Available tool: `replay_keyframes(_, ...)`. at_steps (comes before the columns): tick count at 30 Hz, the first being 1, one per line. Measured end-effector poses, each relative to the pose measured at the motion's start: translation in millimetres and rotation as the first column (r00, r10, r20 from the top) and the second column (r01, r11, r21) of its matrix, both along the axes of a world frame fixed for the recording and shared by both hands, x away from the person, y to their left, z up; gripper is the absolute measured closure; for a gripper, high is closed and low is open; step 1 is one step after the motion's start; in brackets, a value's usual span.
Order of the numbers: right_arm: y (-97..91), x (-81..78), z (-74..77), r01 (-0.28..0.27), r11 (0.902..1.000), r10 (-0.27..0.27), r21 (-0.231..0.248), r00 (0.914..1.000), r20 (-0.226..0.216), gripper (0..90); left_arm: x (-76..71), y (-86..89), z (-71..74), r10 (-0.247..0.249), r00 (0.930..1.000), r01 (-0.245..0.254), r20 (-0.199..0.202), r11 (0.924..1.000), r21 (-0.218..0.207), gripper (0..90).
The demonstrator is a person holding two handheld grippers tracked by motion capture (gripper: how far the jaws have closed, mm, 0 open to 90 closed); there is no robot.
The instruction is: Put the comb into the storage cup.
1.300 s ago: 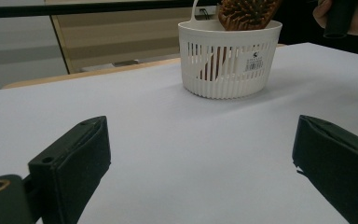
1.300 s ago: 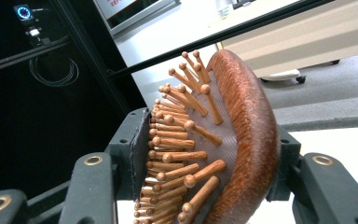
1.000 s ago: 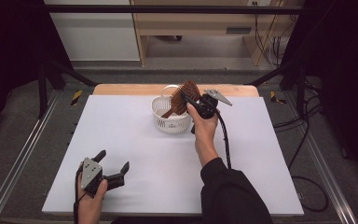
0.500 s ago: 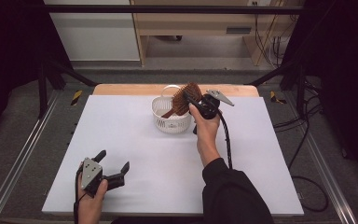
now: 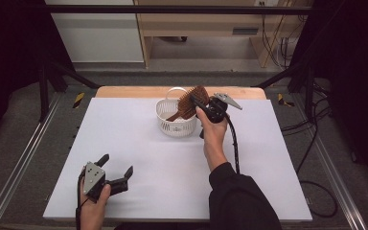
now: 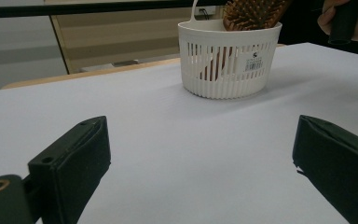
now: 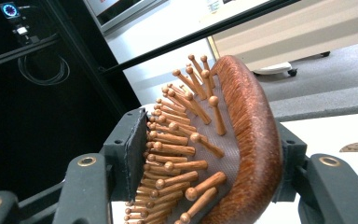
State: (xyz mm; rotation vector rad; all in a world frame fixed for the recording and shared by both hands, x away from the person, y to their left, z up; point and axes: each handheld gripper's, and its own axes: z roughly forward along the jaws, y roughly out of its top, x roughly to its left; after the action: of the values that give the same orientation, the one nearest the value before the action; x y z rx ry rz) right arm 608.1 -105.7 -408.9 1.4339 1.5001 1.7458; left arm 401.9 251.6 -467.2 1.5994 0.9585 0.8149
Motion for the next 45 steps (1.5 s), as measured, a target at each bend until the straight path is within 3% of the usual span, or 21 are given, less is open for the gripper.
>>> replay_keyframes(45,-10.1,6.6,-5.9,0.022,0.9997,-0.022,0.006,0.9988,-0.043,38.5,0.1,0.3,0.2,-0.004,1.0,0.004,-0.004,1.0,0.003,4.1)
